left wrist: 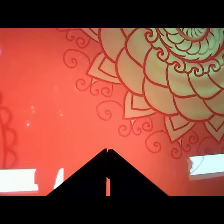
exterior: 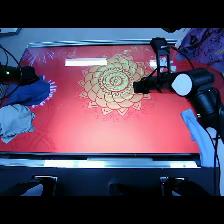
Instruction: Fold the clothes and pants, and hang the long-sleeved shirts on hangers.
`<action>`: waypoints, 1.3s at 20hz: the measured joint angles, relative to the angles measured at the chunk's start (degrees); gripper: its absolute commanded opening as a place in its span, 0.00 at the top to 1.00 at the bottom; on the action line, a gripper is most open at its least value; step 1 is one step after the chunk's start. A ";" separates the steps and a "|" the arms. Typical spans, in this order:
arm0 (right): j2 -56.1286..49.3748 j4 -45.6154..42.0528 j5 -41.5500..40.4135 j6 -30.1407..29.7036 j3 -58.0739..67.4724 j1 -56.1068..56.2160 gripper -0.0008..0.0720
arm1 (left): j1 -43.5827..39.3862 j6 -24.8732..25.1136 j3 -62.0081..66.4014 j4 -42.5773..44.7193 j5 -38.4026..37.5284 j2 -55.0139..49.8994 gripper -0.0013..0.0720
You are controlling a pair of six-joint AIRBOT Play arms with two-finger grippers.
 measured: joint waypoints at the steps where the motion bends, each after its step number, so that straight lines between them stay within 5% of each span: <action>1: 0.00 0.00 -0.02 0.00 0.00 0.00 0.95 | 0.00 -0.02 0.00 0.00 0.00 0.00 0.96; 5: 0.00 0.02 0.00 0.00 0.00 0.00 0.95 | 0.00 0.07 -0.02 0.02 0.83 -0.37 0.89; 6: 0.00 0.00 -0.02 0.00 0.00 0.00 0.95 | 0.00 0.11 -0.02 0.02 1.18 -0.66 0.75; 8: 0.00 0.02 -0.02 0.00 0.00 0.00 0.95 | 0.00 0.09 -0.02 0.24 1.38 -1.31 0.00; 16: 0.00 0.09 0.13 0.00 0.00 0.00 0.95 | 8.87 -10.88 -4.94 17.14 -3.58 -2.56 0.00; 26: 0.00 0.22 2.82 0.00 0.02 0.02 0.95 | 30.95 -16.09 -21.57 21.90 17.42 -9.79 0.00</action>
